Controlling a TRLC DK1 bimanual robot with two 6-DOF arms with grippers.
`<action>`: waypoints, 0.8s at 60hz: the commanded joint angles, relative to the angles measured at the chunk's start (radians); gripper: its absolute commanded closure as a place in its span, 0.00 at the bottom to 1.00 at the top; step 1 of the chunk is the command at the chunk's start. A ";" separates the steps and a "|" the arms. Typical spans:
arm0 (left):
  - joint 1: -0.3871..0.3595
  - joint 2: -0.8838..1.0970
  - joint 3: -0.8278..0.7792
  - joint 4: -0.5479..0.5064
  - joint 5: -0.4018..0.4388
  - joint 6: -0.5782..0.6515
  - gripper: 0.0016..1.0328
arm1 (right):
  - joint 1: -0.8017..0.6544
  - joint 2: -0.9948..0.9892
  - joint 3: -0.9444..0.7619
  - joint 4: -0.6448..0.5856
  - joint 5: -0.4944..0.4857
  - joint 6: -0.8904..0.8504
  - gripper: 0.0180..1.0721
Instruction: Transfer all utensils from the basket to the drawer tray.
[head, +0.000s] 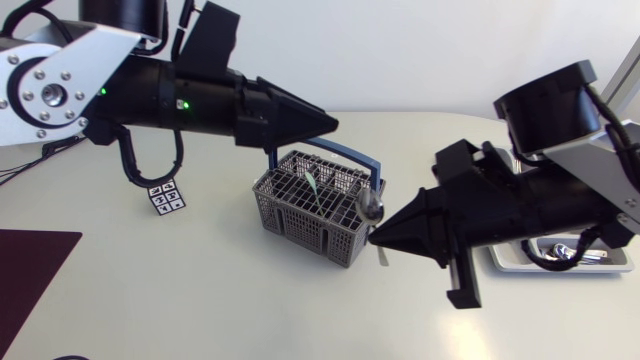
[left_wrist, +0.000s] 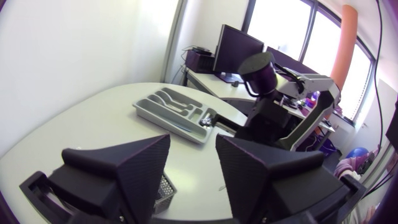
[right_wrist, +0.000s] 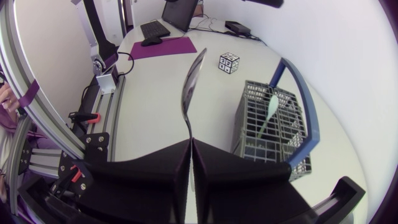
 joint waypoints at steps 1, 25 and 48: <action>0.047 -0.018 0.019 0.010 -0.014 -0.032 0.42 | -0.085 -0.049 -0.028 -0.053 -0.002 -0.078 0.95; 0.043 0.045 -0.081 -0.013 -0.344 0.003 0.45 | -0.772 0.056 -0.045 -0.187 -0.025 -0.609 0.95; 0.013 0.159 -0.031 -0.081 -0.422 0.001 0.46 | -1.194 0.408 0.061 -0.058 0.050 -0.975 0.95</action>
